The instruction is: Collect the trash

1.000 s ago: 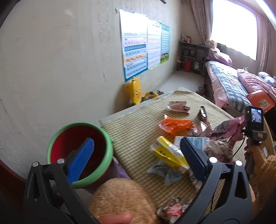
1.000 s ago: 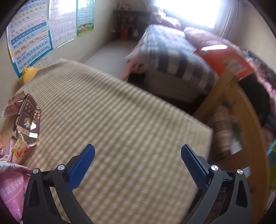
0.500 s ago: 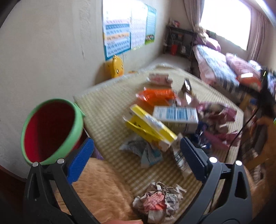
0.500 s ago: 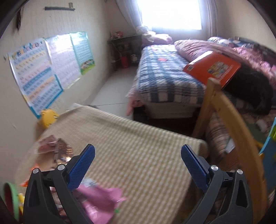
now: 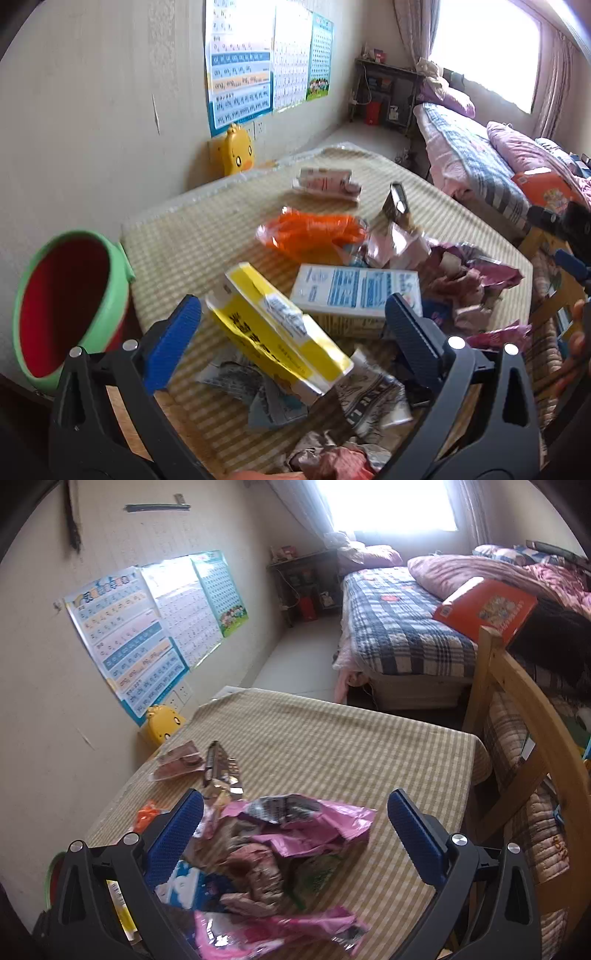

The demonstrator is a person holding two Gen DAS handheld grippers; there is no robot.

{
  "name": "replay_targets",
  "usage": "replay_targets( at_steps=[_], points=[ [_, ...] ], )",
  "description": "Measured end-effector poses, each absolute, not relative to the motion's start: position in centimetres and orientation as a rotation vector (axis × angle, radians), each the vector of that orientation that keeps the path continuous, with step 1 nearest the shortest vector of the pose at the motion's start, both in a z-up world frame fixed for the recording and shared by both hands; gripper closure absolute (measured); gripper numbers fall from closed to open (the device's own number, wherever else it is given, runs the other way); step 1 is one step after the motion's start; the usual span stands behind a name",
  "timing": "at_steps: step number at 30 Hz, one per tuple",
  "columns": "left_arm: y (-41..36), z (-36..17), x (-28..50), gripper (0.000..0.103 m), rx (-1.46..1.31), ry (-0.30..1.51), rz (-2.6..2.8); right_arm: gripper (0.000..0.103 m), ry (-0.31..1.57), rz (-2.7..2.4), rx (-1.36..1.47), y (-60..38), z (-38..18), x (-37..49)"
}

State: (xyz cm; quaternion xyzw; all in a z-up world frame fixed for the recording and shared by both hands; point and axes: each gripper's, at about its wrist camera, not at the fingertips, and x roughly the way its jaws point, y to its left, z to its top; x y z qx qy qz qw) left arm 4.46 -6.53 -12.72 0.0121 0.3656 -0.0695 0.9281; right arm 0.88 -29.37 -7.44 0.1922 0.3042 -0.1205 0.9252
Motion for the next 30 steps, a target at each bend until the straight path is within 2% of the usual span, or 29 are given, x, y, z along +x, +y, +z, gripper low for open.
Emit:
replay_targets(
  at_steps=[4, 15, 23, 30],
  points=[
    [-5.5, -9.6, 3.3, 0.005, 0.058, 0.693, -0.112, 0.007, 0.551, -0.214, 0.326, -26.8, -4.6, -0.5],
    [-0.8, -1.7, -0.5, 0.005, 0.002, 0.579, -0.096, 0.007, 0.4, 0.024, 0.359, -21.9, 1.6, -3.9],
    [0.4, -2.3, -1.1, 0.005, -0.065, 0.626, -0.098, 0.007, 0.38, 0.218, 0.5, -19.3, 2.6, -4.4],
    [1.0, -2.2, -1.6, 0.005, -0.076, 0.614, -0.081, 0.007, 0.497, 0.343, 0.648, -18.9, 1.8, -3.7]
  ],
)
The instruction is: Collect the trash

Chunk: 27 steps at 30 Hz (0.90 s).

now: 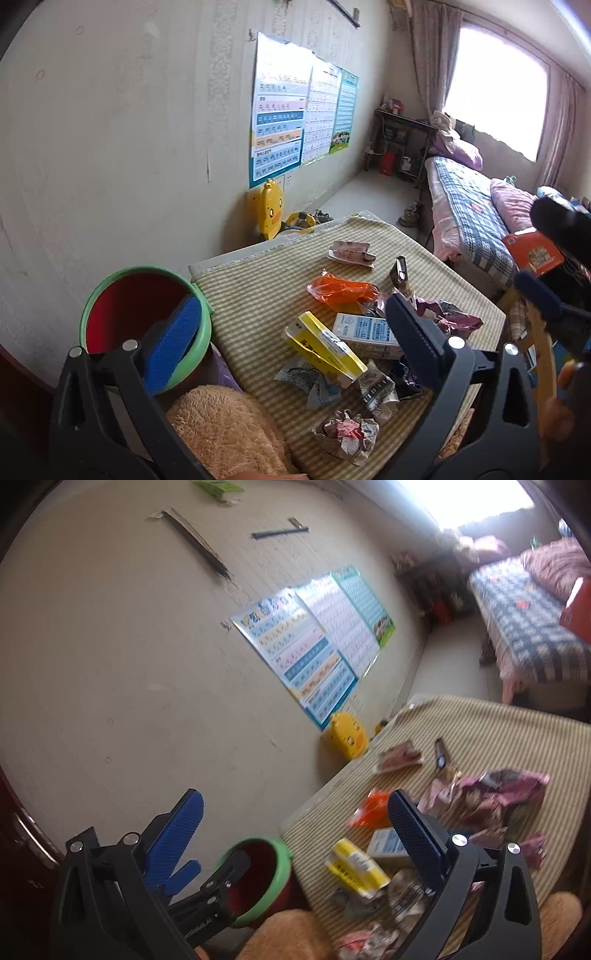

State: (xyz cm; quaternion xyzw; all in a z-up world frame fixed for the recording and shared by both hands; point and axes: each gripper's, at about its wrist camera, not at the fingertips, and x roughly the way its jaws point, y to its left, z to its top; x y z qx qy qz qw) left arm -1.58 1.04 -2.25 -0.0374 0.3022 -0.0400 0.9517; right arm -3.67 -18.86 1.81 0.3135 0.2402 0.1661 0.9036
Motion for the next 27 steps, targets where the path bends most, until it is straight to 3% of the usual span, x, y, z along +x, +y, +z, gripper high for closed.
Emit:
replay_targets(
  at_steps=[12, 27],
  points=[
    [0.8, -2.6, -1.6, 0.005, -0.065, 0.61, -0.085, 0.007, 0.525, 0.146, 0.524, -18.7, 1.7, -4.3],
    [-2.5, -3.7, -2.1, 0.005, -0.105, 0.624, -0.062, 0.007, 0.582, 0.111, 0.705, -20.3, 0.0, -3.3]
  ],
)
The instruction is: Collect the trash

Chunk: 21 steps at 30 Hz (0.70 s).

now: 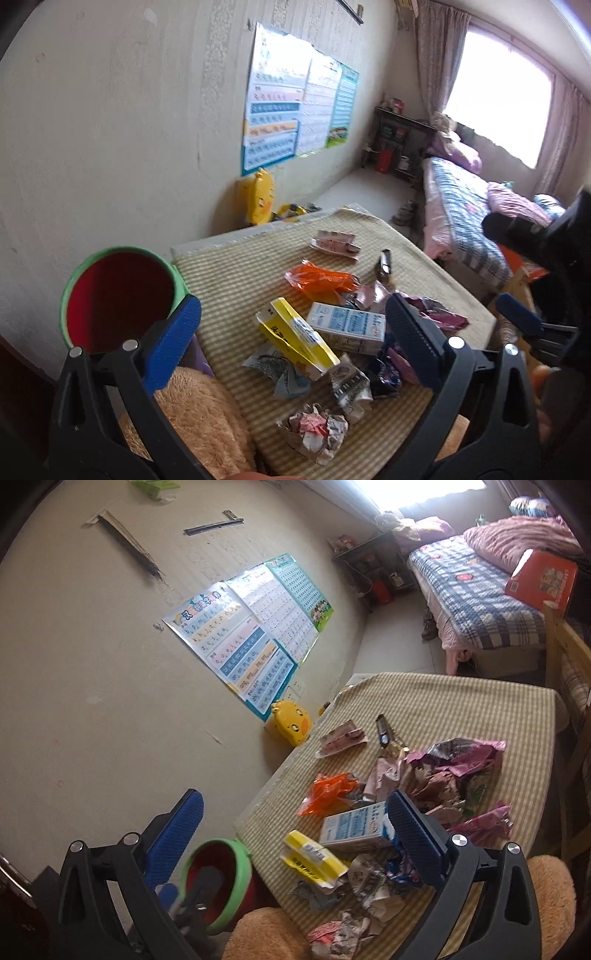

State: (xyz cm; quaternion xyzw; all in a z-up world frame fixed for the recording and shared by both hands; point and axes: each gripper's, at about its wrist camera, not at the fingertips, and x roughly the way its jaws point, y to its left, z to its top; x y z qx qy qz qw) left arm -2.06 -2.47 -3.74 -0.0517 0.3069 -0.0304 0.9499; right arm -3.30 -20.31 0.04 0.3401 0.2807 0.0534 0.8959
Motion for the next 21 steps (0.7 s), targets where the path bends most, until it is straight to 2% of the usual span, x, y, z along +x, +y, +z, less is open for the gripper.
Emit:
replay_targets(
  at_steps=[6, 16, 21],
  points=[
    [-4.1, -4.4, -2.4, 0.005, -0.063, 0.617, -0.01, 0.007, 0.511, 0.105, 0.71, -19.7, 1.5, -4.3],
    [-5.1, -5.0, -2.5, 0.005, -0.045, 0.617, -0.005, 0.007, 0.524, 0.028, 0.627, -18.9, 2.2, -4.4],
    [-4.7, -5.7, -1.9, 0.005, -0.039, 0.648, 0.021, 0.007, 0.516, 0.21, 0.689, -18.6, 2.2, -4.3]
  ],
)
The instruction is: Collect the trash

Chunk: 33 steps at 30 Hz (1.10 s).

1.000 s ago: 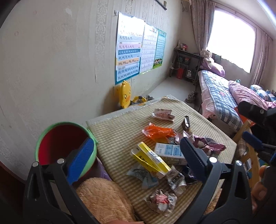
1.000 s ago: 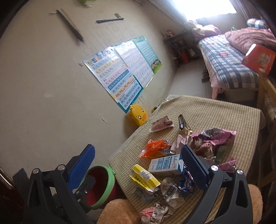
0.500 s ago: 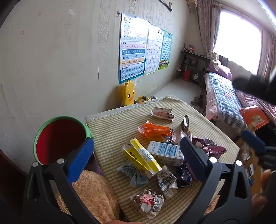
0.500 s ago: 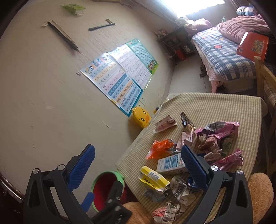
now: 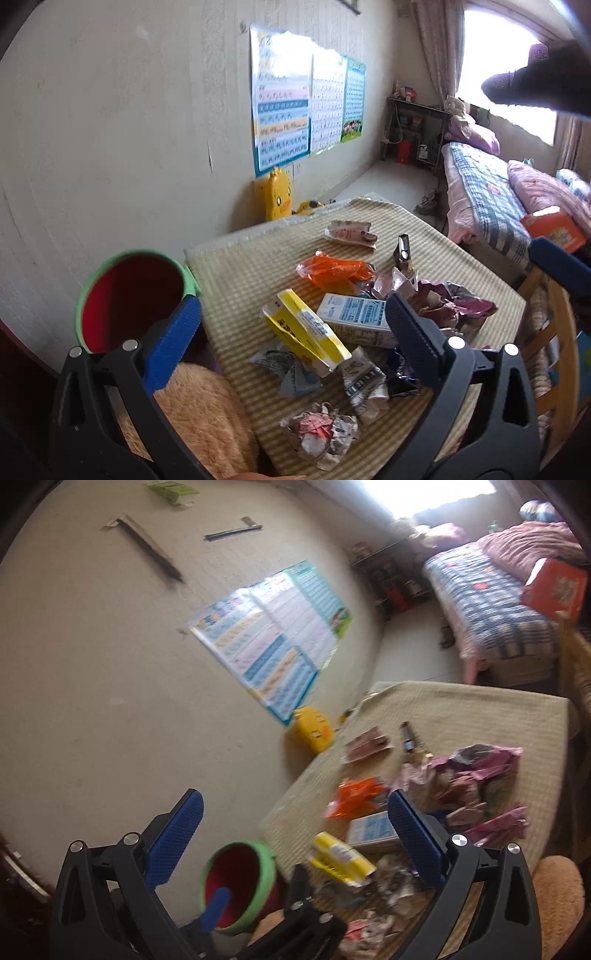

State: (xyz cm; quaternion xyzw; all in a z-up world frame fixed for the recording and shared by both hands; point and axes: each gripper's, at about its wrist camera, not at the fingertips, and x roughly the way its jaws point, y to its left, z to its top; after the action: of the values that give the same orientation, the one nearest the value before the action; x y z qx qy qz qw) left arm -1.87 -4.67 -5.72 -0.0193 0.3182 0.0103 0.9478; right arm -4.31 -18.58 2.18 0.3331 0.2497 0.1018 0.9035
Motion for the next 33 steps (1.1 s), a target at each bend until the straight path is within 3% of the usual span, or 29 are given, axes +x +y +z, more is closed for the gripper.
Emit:
replay_targets(
  at_steps=[8, 17, 33],
  points=[
    [-2.7, -6.1, -1.2, 0.005, -0.105, 0.694, 0.036, 0.007, 0.479, 0.35, 0.743, -18.3, 2.8, -4.7],
    [-1.8, -2.9, -1.4, 0.005, 0.072, 0.575, 0.072, 0.007, 0.439, -0.105, 0.246, -17.3, 2.7, -5.2],
    [-0.8, -3.2, -1.3, 0.005, 0.013, 0.653, 0.045, 0.007, 0.544, -0.107, 0.34, -18.4, 0.9, -4.6]
  ],
)
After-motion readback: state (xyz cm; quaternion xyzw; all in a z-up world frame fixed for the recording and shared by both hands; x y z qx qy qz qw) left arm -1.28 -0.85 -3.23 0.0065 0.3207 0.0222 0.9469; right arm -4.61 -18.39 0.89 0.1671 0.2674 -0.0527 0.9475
